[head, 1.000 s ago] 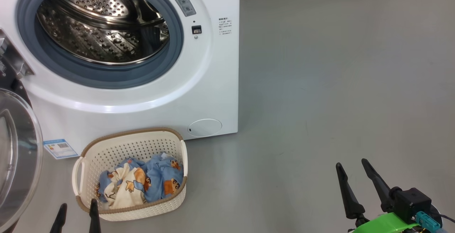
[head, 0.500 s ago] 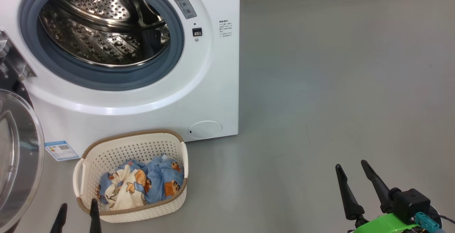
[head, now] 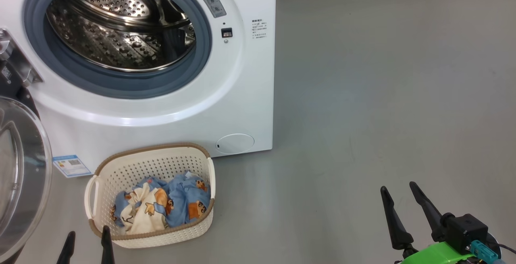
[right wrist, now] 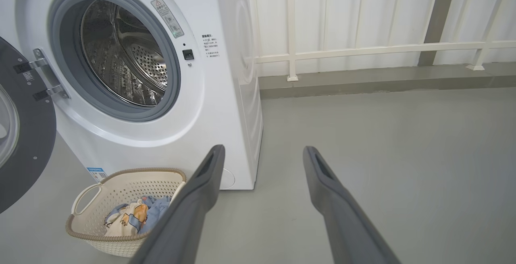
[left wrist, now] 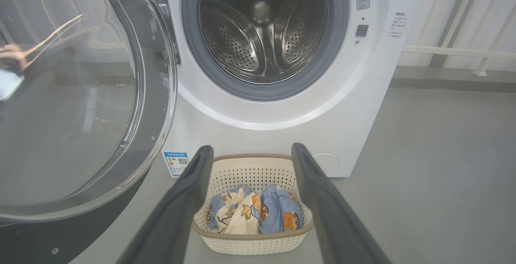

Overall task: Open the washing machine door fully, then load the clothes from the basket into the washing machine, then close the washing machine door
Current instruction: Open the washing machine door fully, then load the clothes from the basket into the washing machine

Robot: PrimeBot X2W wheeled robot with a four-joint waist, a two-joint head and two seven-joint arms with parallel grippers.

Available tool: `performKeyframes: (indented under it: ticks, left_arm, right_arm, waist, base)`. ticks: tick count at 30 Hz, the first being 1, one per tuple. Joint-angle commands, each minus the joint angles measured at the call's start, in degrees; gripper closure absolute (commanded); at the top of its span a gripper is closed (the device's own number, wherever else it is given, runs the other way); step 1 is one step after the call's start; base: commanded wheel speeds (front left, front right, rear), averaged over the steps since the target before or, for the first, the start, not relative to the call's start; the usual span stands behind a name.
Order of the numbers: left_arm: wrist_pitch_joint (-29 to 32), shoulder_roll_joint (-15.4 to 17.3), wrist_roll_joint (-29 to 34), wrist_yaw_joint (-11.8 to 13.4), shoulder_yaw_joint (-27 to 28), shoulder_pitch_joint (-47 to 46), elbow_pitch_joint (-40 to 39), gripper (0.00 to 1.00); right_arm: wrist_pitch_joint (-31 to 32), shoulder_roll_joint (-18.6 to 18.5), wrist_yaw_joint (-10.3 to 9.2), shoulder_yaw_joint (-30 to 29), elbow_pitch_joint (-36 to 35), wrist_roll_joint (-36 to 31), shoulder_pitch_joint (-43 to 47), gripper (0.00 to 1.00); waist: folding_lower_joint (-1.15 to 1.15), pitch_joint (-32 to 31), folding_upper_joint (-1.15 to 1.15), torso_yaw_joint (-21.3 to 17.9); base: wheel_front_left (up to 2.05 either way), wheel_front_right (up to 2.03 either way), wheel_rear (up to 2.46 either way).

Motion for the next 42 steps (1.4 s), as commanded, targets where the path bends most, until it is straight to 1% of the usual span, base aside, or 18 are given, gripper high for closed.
performKeyframes:
  ticks: [1,11,17,22,28,42]
  left_arm:
    - [-0.37,1.0,0.41,0.22,1.95,-1.57,-1.05,0.0]
    - [-0.37,1.09,0.12,0.15,2.34,-2.65,0.0,0.0]
    - [-0.37,0.97,0.08,0.35,2.5,-3.11,0.21,0.0]
    - [-0.37,0.83,0.59,1.04,2.98,-3.58,-0.59,0.0]
    - [-0.37,0.66,0.93,1.03,3.07,-3.74,-0.76,0.0]
    - [-0.37,0.16,0.83,1.06,2.22,-3.07,-1.49,0.0]
  right_arm:
    - [-0.71,-0.62,0.09,1.51,-1.25,-0.07,-0.85,0.0]
    - [-0.73,-0.62,0.09,1.54,-1.24,0.13,-1.13,0.0]
    - [-0.72,-0.85,0.09,1.51,-1.29,0.2,-1.24,0.0]
    - [-0.74,-1.09,0.09,1.54,-1.3,0.4,-1.57,0.0]
    - [-0.8,-0.96,0.09,1.54,-1.25,0.29,-1.77,0.0]
    - [-0.94,-0.96,0.09,1.22,-0.9,0.05,-1.95,0.0]
  waist:
    - [0.0,0.1,0.0,0.05]
    - [0.0,0.7,0.0,0.41]
    - [0.0,1.2,0.0,0.57]
    - [0.0,1.88,0.0,0.59]
    - [0.0,2.48,0.0,0.46]
    - [0.0,2.83,0.0,0.52]
  base:
    - [0.0,0.0,0.0]
    - [0.62,-0.62,0.0]
    - [1.71,-1.71,0.0]
    - [1.95,-1.95,0.0]
    - [1.22,-1.22,0.0]
    - [0.17,-0.17,0.0]
